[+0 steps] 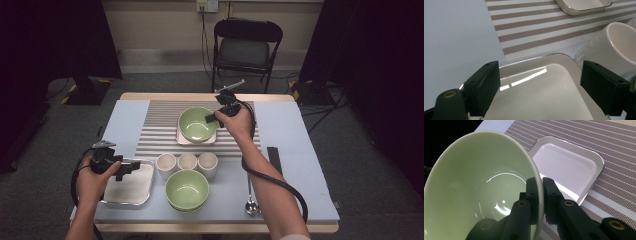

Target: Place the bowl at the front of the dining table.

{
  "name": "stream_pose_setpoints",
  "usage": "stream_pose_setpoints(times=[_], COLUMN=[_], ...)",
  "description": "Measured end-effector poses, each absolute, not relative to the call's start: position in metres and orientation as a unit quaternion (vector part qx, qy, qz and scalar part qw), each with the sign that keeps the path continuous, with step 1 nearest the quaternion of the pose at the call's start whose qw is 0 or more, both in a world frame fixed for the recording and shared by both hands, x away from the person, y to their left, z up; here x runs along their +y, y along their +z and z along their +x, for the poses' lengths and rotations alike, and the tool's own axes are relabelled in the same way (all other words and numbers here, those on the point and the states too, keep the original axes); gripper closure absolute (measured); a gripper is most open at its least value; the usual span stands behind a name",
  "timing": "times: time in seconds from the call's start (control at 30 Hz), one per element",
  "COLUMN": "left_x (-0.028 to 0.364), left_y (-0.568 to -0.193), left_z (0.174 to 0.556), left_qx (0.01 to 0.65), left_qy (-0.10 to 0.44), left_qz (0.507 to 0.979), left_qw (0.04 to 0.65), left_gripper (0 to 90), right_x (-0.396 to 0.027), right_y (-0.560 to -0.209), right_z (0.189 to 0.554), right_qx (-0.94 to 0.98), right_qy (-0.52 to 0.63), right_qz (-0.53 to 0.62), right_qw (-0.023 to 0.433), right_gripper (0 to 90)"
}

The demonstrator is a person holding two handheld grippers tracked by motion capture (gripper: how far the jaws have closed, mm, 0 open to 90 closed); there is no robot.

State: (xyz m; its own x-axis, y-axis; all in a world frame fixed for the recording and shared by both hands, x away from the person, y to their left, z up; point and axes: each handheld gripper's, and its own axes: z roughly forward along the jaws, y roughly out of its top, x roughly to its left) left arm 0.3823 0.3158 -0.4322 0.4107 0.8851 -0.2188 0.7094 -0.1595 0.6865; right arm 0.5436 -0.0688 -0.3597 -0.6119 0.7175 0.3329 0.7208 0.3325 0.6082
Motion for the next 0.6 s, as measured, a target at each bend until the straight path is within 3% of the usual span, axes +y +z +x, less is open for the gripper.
stream_pose_setpoints(times=[0.6], left_x=[0.3167], left_y=[-0.4322], left_z=[0.3822], left_qx=[0.534], left_qy=[0.117], left_qz=[0.748], left_qw=[0.376], left_gripper=[15.9], right_x=[-0.0717], right_y=[-0.3693], right_z=[0.5501], right_qx=[-0.81], right_qy=[-0.371], right_qz=[-0.455], right_qw=[-0.006], right_gripper=[83.7])
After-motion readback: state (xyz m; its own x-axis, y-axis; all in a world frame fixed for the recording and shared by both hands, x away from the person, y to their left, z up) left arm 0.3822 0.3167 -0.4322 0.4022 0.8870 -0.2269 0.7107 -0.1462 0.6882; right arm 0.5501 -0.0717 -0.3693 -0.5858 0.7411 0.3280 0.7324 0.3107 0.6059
